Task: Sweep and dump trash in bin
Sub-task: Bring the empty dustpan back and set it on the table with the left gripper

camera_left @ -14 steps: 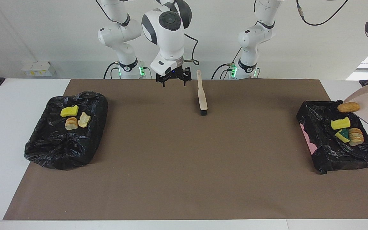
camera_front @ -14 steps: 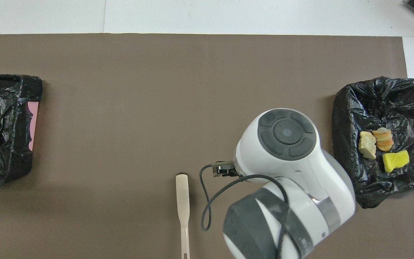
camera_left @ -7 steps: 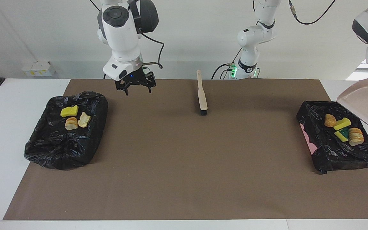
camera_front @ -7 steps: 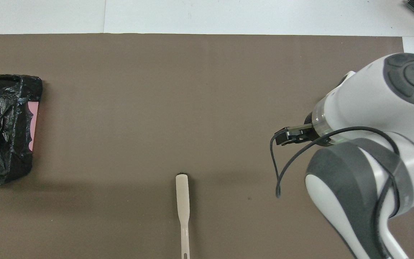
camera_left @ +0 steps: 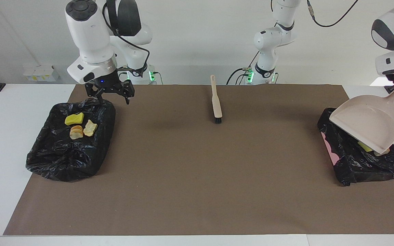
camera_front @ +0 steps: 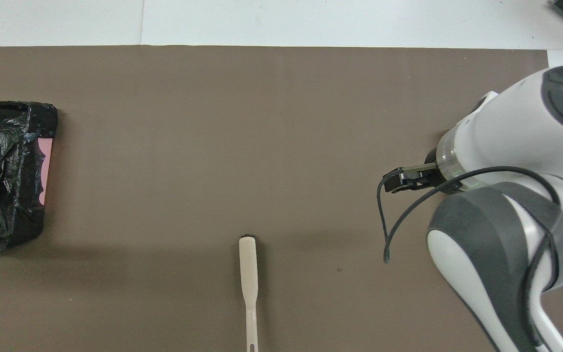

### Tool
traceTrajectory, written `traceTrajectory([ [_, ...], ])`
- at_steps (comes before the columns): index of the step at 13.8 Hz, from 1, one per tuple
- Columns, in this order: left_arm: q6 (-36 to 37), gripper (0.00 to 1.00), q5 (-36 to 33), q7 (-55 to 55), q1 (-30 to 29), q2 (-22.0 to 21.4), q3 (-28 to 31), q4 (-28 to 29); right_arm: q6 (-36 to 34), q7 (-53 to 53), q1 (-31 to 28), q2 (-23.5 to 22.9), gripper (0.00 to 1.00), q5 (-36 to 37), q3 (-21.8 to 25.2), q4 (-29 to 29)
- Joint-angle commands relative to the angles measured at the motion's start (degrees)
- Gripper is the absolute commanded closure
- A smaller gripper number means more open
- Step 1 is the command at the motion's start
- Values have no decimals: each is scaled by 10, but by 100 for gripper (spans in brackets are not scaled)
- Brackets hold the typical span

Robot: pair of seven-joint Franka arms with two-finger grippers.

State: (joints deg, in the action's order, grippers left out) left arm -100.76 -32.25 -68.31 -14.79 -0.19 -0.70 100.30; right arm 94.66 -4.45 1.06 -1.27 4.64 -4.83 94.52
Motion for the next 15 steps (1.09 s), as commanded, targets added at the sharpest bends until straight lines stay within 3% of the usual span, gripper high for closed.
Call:
traceTrajectory([
  [1, 48, 100, 47, 101, 63, -29, 6, 31, -3, 46, -46, 1, 0, 7, -9, -6],
  [6, 58, 100, 147, 364, 177, -22, 6, 55, -17, 73, -88, -8, 0, -23, -10, -50],
  [8, 44, 100, 178, 457, 214, -6, 6, 56, -34, 69, -104, -9, 0, -64, -8, -53],
  [11, 1, 100, 217, 563, 268, 15, 6, 62, -27, 65, -92, -1, 0, -56, -7, -40],
  [15, -100, 100, 258, 787, 375, 97, 6, 56, -32, 71, -83, 12, 0, -31, -11, -38],
])
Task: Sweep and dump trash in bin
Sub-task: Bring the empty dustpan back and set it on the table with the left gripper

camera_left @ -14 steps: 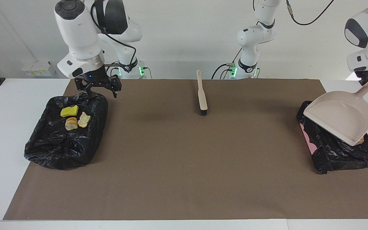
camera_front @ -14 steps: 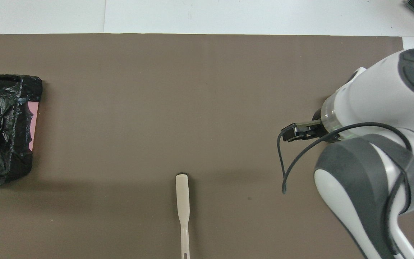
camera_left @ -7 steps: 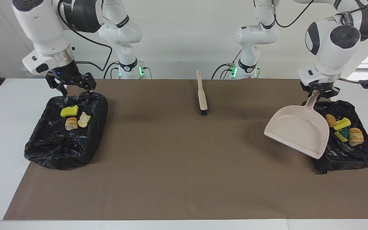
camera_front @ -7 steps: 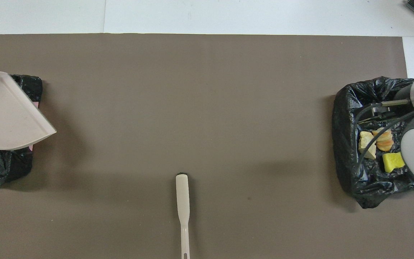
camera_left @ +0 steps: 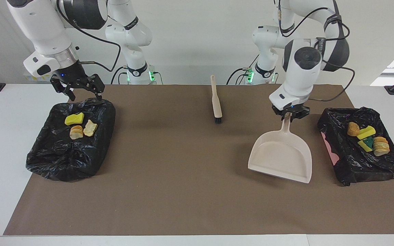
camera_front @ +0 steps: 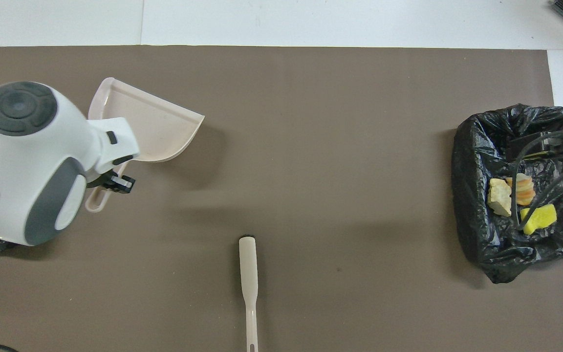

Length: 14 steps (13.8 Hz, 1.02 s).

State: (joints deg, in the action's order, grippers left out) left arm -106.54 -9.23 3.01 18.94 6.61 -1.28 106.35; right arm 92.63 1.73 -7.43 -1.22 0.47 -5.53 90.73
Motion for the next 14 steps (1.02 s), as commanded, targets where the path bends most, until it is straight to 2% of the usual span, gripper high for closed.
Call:
traceTrajectory([
  [1, -65, 100, 62, 96, 53, 39, 12, -4, -16, 12, 3, 21, 0, 11, -4, 3],
  [3, -107, 100, 84, 139, 91, 63, 14, -5, -17, 15, 4, 34, 0, 9, -6, 10],
  [5, -135, 100, 90, 150, 101, 68, 12, -5, -17, 13, 3, 38, 0, 1, -6, 19],
  [7, -144, 100, 117, 150, 122, 73, 12, -5, -16, 13, 3, 43, 0, 1, -6, 26],
  [14, -162, 100, 129, 178, 155, 92, 12, -9, -19, 7, 2, 50, 0, -20, -6, 37],
])
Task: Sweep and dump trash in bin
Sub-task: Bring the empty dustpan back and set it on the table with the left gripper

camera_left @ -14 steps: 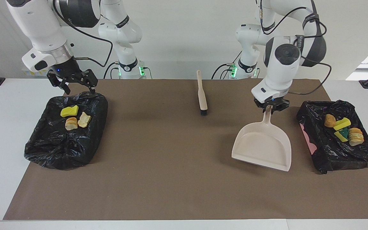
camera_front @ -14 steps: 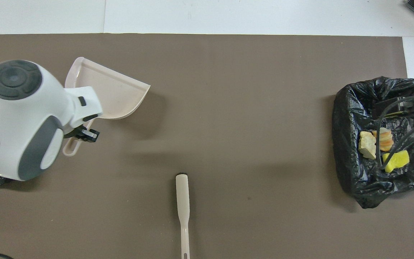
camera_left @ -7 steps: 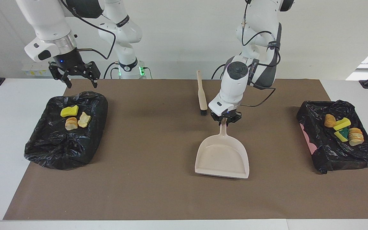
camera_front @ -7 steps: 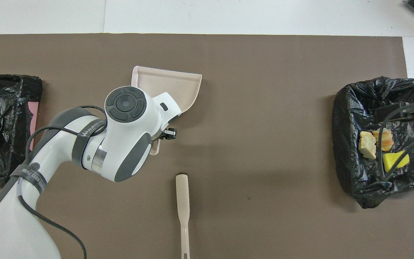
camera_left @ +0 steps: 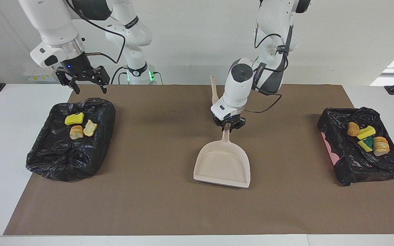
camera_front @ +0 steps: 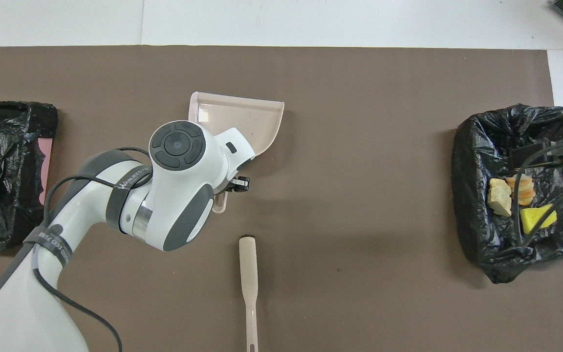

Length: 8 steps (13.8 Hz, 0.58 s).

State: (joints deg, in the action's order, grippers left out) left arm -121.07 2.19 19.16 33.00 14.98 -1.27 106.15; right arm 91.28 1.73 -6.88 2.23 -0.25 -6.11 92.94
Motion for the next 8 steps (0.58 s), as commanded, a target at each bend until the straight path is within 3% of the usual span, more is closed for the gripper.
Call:
traceTrajectory([
  [1, -18, 100, 15, 26, 17, 15, 14, -9, -14, 6, -3, 13, 0, -13, 0, 9],
  [5, -19, 100, 15, 65, 31, 37, 14, -18, -36, -2, -2, -14, 0, -13, 0, -23],
  [6, -14, 88, 15, 65, 31, 37, 14, -17, -31, -12, -2, -13, 0, -12, 0, -18],
  [8, -7, 35, 12, 65, 31, 36, 14, -17, -30, -20, -2, -9, 0, -12, 0, -14],
])
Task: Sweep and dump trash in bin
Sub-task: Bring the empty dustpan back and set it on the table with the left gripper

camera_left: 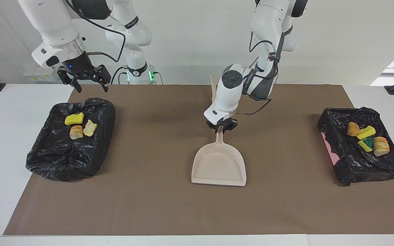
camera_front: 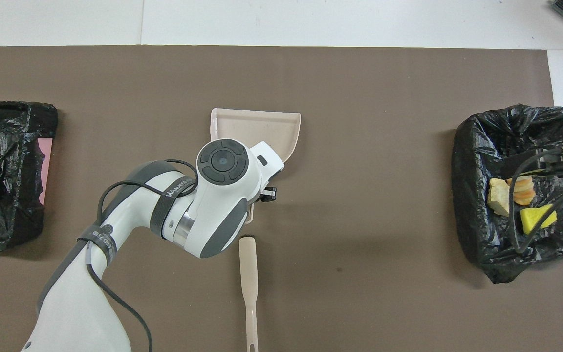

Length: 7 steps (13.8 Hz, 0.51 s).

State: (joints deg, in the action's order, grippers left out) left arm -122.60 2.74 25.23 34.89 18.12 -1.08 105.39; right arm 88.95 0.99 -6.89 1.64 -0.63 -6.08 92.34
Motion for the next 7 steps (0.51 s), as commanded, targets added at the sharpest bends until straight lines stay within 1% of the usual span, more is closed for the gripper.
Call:
traceTrajectory([
  [1, 9, 4, 2, 5, 12, 4, 13, -9, -7, -9, -3, -6, 0, -8, -1, -9],
  [2, 11, 0, 2, 5, 10, 2, 14, -8, -9, -9, -3, -5, 0, -8, 0, -9],
  [4, 31, 0, -5, 4, 4, -12, 22, -8, -9, -9, -5, -5, 0, -8, 0, -9],
  [6, 53, 0, -40, -4, -2, -37, 38, -5, -9, -9, -4, -5, 0, -8, -1, -9],
  [7, 66, 0, -48, -11, -10, -47, 40, -4, -9, -9, -3, -5, 0, -8, -1, -9],
])
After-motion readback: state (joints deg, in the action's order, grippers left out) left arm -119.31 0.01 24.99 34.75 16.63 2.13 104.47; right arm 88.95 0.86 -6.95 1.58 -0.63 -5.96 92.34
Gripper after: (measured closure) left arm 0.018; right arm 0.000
